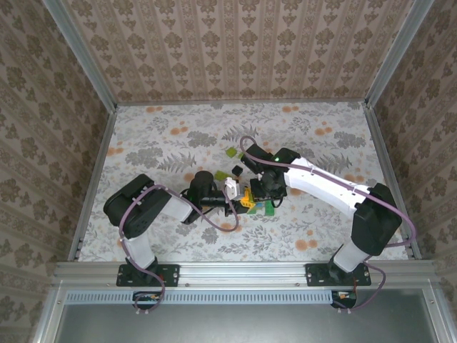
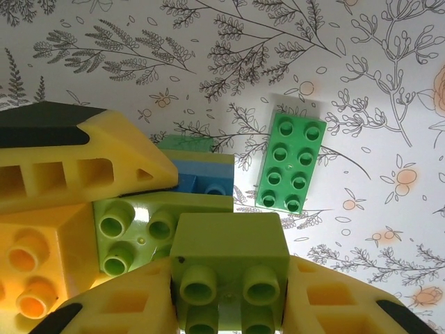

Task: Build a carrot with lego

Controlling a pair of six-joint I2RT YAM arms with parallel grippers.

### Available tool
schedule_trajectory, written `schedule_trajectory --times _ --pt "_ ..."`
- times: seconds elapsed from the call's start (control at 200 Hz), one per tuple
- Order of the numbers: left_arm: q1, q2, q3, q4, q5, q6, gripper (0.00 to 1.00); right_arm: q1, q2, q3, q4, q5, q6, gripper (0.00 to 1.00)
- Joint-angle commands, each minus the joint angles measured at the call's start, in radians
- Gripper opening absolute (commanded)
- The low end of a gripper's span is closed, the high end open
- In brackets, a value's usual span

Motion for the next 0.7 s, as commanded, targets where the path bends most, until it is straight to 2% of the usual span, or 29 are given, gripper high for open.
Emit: schedule_trajectory --times 0.0,0.5,0.695 --pt "-0.013 0.004 -0.011 -0.043 -0.035 0.068 0.18 -0.02 0.089 -0.088 0.009 -0.002 0.035 0.25" --pt "-0.018 0.018 -0.003 -0.047 -0.044 0.07 0.18 -0.047 0.145 -0.002 -0.06 -0.027 0.018 0.24" --pt "-0.017 0.014 -0.004 -0.051 -0.052 0.075 0.18 -0.051 0.14 0.003 -0.037 -0.054 0.014 0.28"
